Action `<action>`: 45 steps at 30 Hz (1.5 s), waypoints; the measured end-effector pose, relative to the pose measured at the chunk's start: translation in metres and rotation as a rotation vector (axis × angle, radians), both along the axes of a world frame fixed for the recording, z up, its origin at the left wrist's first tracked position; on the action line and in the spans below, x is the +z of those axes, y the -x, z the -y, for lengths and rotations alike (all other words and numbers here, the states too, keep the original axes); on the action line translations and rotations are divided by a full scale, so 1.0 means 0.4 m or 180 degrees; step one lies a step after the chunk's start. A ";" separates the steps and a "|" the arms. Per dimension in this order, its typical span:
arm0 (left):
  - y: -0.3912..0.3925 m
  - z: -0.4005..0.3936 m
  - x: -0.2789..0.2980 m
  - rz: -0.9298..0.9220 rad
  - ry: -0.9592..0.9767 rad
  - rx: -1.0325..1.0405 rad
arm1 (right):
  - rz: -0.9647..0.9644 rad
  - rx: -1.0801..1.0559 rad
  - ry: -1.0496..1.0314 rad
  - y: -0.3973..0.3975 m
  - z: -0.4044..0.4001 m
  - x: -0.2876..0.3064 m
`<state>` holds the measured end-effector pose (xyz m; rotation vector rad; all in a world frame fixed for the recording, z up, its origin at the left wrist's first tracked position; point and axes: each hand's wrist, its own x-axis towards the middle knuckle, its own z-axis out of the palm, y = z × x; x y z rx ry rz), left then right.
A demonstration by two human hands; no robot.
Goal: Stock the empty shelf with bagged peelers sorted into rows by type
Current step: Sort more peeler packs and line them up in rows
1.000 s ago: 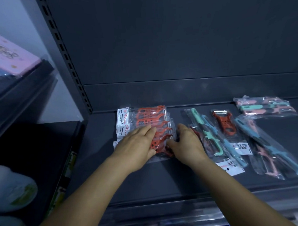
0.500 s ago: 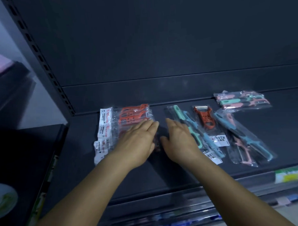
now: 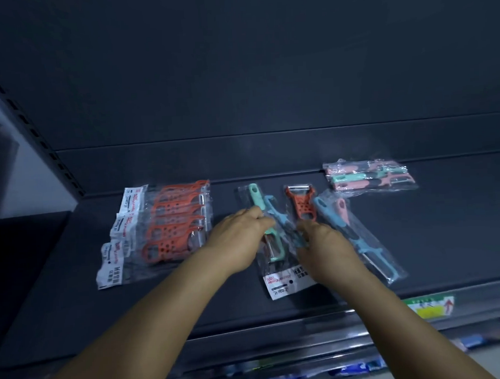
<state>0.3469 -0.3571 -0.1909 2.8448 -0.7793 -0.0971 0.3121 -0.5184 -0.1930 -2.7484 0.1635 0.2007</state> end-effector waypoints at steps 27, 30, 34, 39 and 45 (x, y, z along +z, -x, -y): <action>-0.057 0.044 -0.023 0.0112 -0.0125 -0.0446 | 0.0053 -0.0254 0.0464 0.035 0.031 0.025; -0.071 0.040 -0.019 0.0242 -0.0369 -0.0758 | 0.0060 -0.0264 0.0478 0.032 0.029 0.017; -0.080 0.035 -0.020 0.0195 -0.0382 -0.0837 | -0.0022 -0.0343 0.0410 0.022 0.028 0.015; -0.079 0.036 0.007 0.0202 -0.0417 -0.0856 | -0.0069 -0.0487 0.0142 0.013 0.046 0.036; -0.091 0.100 0.087 0.0607 -0.0368 -0.0846 | 0.0177 -0.0490 -0.0341 -0.018 0.127 0.089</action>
